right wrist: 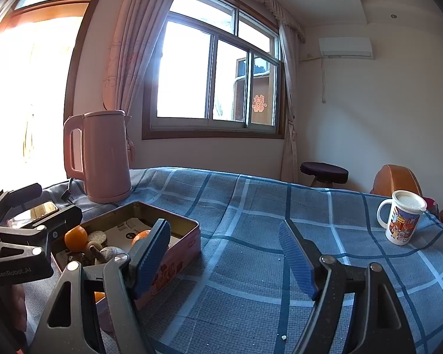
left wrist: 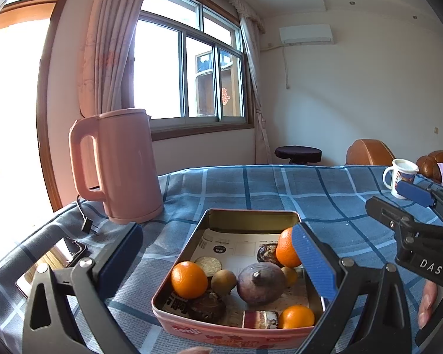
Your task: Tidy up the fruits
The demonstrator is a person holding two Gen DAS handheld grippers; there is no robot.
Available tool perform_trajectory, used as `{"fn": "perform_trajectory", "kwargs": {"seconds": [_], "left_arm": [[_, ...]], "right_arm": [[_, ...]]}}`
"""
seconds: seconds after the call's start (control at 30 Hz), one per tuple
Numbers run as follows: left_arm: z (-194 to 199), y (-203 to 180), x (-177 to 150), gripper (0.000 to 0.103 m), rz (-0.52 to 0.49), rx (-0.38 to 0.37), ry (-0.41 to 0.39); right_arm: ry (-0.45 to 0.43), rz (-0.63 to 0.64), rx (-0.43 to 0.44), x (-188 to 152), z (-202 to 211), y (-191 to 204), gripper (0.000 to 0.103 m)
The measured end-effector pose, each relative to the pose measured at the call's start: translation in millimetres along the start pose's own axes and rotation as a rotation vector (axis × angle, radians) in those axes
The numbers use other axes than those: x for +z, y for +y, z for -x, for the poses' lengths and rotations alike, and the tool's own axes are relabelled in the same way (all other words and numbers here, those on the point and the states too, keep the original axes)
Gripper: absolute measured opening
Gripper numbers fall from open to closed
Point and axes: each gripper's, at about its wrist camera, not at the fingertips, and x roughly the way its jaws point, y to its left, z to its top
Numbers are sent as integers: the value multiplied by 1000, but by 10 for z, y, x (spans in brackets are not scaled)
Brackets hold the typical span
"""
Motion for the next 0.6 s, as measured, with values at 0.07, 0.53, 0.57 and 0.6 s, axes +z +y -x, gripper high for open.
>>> {"fn": "perform_trajectory", "kwargs": {"seconds": [0.07, 0.53, 0.57, 0.6], "left_arm": [[2, -17, 3, 103, -5, 5, 4], [31, -19, 17, 103, -12, -12, -11], [35, -18, 16, 103, -11, -11, -12], [36, -14, 17, 103, -10, -11, -12]], "right_arm": [[1, -2, 2, -1, 1, 0, 77], [3, -7, 5, -10, 5, -8, 78], [3, -7, 5, -10, 5, -8, 78], [3, -7, 5, -10, 5, -11, 78]]}}
